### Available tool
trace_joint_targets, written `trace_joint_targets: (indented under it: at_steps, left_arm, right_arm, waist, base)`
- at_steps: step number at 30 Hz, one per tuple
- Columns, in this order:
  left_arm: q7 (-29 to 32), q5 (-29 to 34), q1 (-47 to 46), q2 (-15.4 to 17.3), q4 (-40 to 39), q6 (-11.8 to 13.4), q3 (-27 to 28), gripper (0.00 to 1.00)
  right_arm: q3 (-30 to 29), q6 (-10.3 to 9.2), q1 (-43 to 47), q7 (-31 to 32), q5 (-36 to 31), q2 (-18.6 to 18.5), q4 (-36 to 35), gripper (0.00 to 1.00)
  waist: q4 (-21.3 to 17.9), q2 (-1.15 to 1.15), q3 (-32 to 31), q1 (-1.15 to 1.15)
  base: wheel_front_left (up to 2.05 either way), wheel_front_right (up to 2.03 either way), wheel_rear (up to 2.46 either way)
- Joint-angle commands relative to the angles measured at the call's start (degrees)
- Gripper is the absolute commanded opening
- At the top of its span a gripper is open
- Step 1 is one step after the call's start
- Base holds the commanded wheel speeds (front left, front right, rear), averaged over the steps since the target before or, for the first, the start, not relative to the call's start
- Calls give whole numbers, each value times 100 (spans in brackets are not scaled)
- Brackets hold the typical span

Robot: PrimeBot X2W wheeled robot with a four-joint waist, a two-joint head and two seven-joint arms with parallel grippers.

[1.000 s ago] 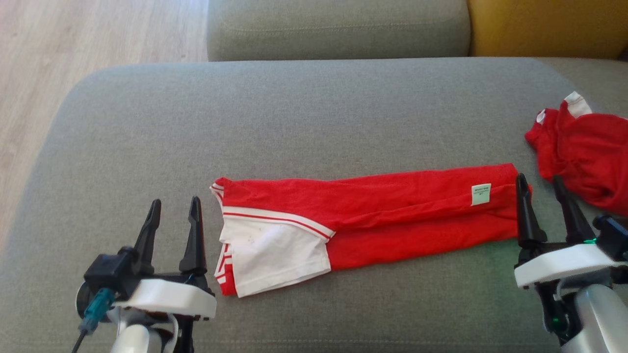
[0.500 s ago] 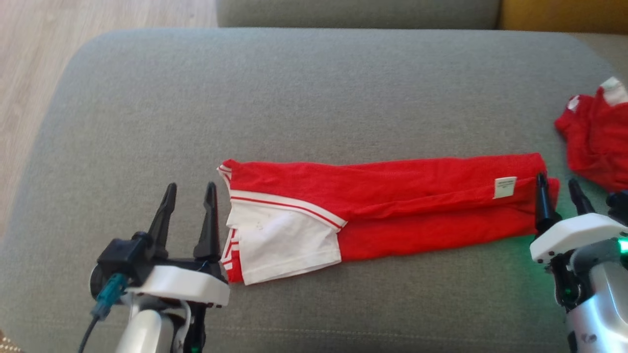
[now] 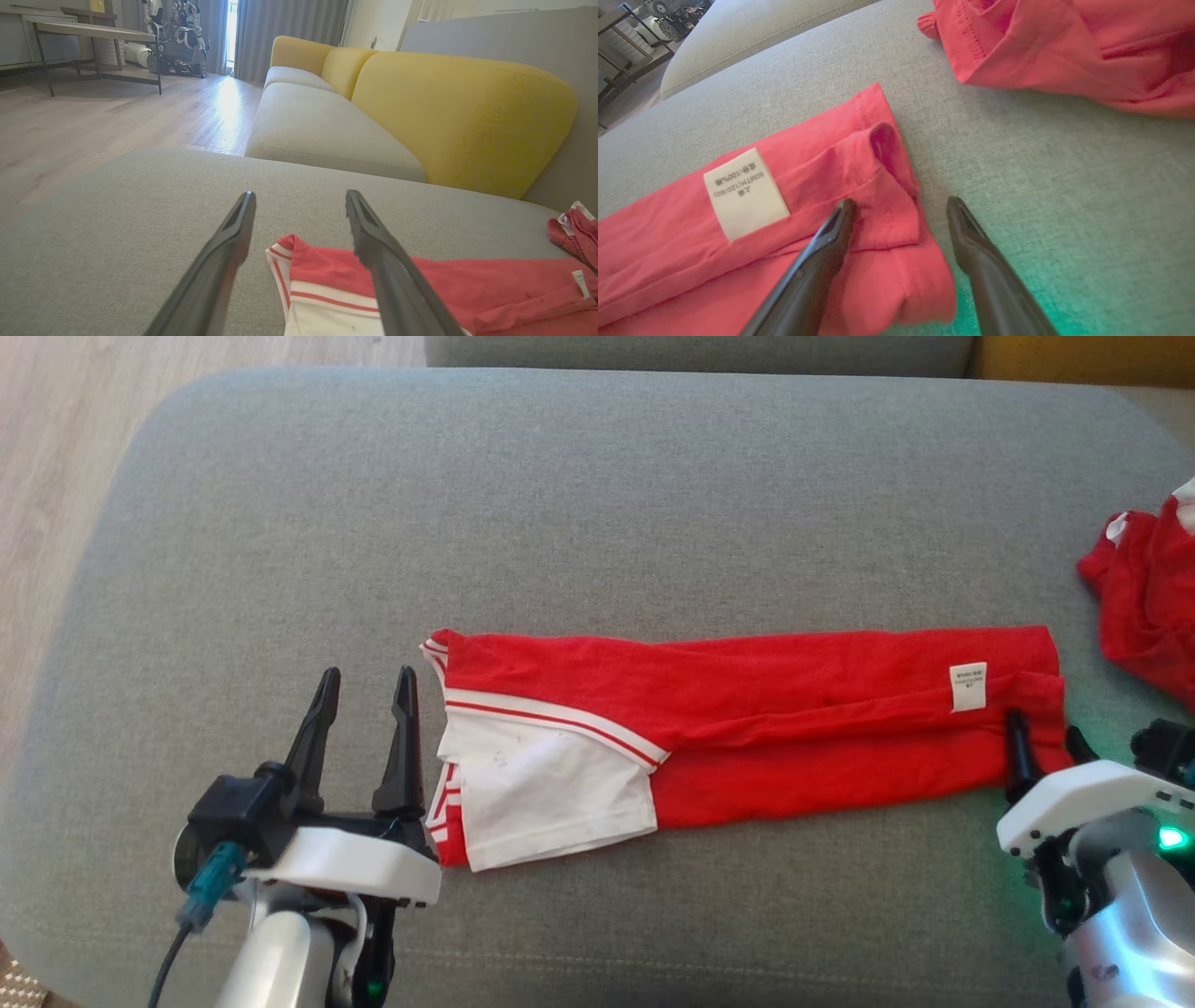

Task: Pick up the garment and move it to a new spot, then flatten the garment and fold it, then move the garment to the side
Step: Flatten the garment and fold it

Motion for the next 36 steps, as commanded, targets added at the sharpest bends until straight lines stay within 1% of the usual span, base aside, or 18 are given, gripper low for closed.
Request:
trace_joint_targets:
  at_steps: [1,5,8,9,10,11,12,17,21,25,28,31,36]
  left_arm:
    - [-70,-30,-239,0,-175,43,173,100]
    - [-70,-38,-255,0,-168,59,128,100]
    - [-70,-54,-275,0,-167,69,101,100]
    - [-70,-65,-281,0,-163,74,84,100]
    - [-70,-65,-281,0,-163,74,84,100]
    - [-70,-70,-280,0,-161,73,83,100]
    - [-70,-74,-277,0,-158,70,88,100]
    - [-70,-70,-238,0,-145,57,139,100]
    - [-70,-69,-213,0,-122,56,156,100]
    - [-70,-91,-193,0,-118,60,151,100]
    - [-70,-107,-176,0,-116,71,136,100]
    - [-70,-131,-148,0,-113,77,141,100]
    - [-70,-177,-91,-1,-96,87,159,100]
  right_arm:
    - [201,-4,-222,-65,19,16,-47,100]
    - [359,-4,-283,-83,151,12,68,100]
    - [587,-4,-298,6,288,16,119,100]
    - [708,-4,-288,65,389,-14,165,95]
    - [708,-4,-288,65,389,-14,165,95]
    - [771,-4,-284,91,443,-28,176,34]
    - [822,-4,-280,89,497,-50,178,0]
    - [971,-4,-289,-58,649,-244,216,0]
    - [965,-4,-371,-237,612,-472,331,0]
    - [804,-4,-516,-460,355,-772,607,0]
    - [585,-4,-662,-680,43,-1010,898,0]
    - [409,-4,-787,-785,-82,-953,1067,0]
    - [499,-4,-840,-791,-210,-791,1051,0]
  waist:
    - [-11,0,9,0]
    - [-21,0,14,0]
    - [-16,0,19,0]
    - [-4,0,9,0]
    - [-4,0,9,0]
    - [2,0,3,0]
    - [8,0,-7,0]
    - [23,0,-72,0]
    - [13,0,-132,0]
    - [-3,0,-192,0]
    - [-13,0,-230,0]
    - [-26,0,-286,0]
    - [-52,0,-379,0]
  base:
    - [0,0,0]
    - [0,0,0]
    - [0,0,0]
    - [0,0,0]
    - [0,0,0]
    - [0,0,0]
    - [0,0,0]
    - [0,0,0]
    - [0,0,0]
    - [0,0,0]
    - [0,0,0]
    - [0,0,0]
    - [0,0,0]
